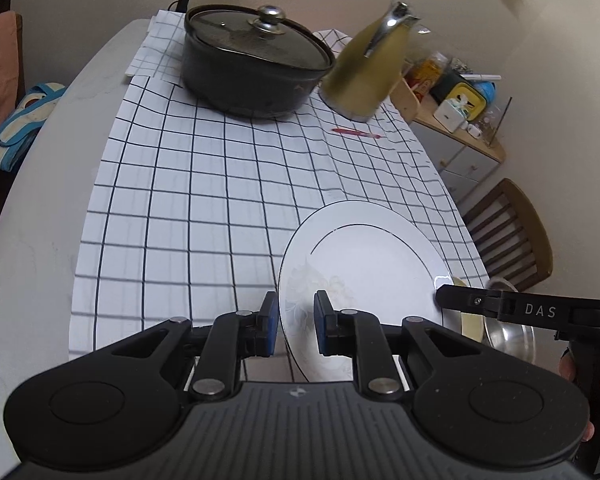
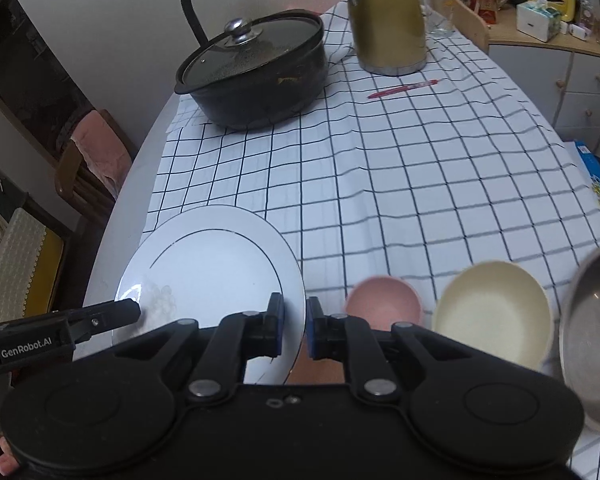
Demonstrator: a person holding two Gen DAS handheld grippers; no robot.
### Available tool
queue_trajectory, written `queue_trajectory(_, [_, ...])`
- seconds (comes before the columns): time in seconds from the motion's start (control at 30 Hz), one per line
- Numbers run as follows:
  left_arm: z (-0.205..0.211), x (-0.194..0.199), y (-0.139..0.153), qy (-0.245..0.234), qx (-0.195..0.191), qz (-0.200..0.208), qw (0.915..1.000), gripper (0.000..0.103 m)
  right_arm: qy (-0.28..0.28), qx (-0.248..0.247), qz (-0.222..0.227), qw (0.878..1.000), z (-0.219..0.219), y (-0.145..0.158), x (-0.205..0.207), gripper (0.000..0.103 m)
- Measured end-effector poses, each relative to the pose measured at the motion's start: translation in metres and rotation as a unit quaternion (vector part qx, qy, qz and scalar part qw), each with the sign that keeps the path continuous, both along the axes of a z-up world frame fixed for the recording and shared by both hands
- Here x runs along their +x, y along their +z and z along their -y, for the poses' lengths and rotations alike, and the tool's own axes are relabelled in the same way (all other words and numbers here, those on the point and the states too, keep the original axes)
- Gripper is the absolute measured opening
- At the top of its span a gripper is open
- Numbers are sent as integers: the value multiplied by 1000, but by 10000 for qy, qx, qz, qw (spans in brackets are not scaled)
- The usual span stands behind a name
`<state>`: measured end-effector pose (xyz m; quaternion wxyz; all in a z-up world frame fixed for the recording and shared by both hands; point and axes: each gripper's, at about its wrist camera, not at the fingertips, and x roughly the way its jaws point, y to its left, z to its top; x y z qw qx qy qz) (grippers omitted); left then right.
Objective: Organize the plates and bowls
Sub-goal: 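Lift the small plate with both grippers and carry it toward the floral plate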
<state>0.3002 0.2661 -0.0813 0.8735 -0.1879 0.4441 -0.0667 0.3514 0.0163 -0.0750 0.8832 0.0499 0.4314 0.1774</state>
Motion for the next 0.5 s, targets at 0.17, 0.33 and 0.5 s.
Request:
queue_trajectory(0.17, [26, -39, 11, -49, -16, 35, 10000, 17, 27, 24, 52, 10000, 25, 6, -41, 12])
queue_trajectory(0.33, [55, -82, 17, -92, -62, 51, 9999, 17, 58, 70, 48, 9999, 55, 5, -84, 12])
queue_trajectory(0.5, [90, -119, 20, -152, -43, 43, 9999, 17, 59, 81, 66, 9999, 87, 2, -122, 12])
